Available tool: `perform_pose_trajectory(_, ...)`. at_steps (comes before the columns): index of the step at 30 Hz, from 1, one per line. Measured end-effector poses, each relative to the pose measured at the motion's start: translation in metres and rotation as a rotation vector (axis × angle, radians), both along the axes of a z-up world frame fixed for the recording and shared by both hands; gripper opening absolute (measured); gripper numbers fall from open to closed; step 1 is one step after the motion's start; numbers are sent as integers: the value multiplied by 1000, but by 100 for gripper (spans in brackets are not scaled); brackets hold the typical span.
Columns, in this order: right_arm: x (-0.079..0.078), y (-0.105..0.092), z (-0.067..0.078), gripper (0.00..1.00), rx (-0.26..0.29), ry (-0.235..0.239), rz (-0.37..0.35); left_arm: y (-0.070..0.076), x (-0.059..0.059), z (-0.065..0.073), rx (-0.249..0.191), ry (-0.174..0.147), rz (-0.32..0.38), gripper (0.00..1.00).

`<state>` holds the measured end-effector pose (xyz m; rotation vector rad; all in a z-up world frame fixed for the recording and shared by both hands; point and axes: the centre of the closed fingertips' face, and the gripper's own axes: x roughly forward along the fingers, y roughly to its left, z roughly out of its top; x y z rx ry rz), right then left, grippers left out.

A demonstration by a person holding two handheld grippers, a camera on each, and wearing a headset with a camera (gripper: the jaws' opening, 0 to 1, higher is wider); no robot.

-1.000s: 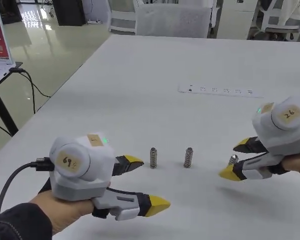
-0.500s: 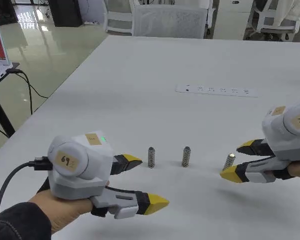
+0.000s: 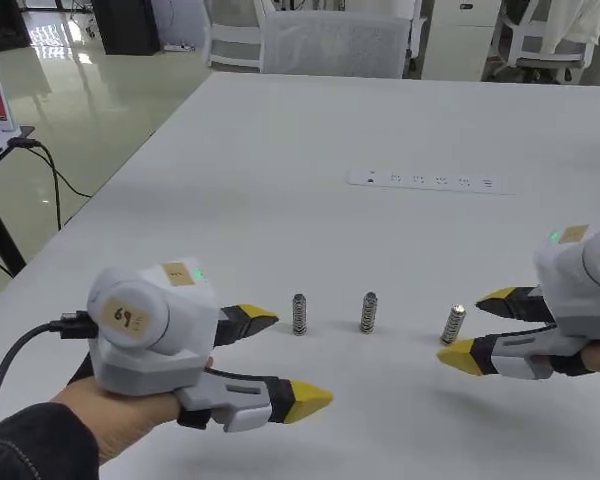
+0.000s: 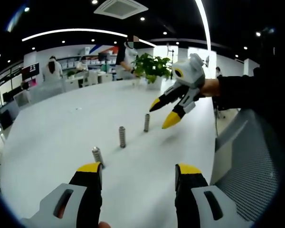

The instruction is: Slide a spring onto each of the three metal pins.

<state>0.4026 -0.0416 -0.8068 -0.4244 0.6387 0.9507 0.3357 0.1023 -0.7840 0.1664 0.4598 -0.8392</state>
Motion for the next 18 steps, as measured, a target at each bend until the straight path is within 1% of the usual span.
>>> perform_pose_trajectory(6, -1, -1, 3, 52, 42, -4, -23, 1, 1, 2, -7, -3, 6, 58)
perform_pose_trajectory(8, -3, -2, 3, 52, 47, -4, -26, 1, 1, 2, -9, -3, 6, 58)
perform_pose_trajectory(11, -6, -4, 3, 53, 54, -11, -33, 2, 1, 3, -13, -4, 8, 58)
perform_pose_trajectory(18, -14, -4, 6, 55, 100, -23, -36, 4, 3, 5, -26, -6, 20, 58)
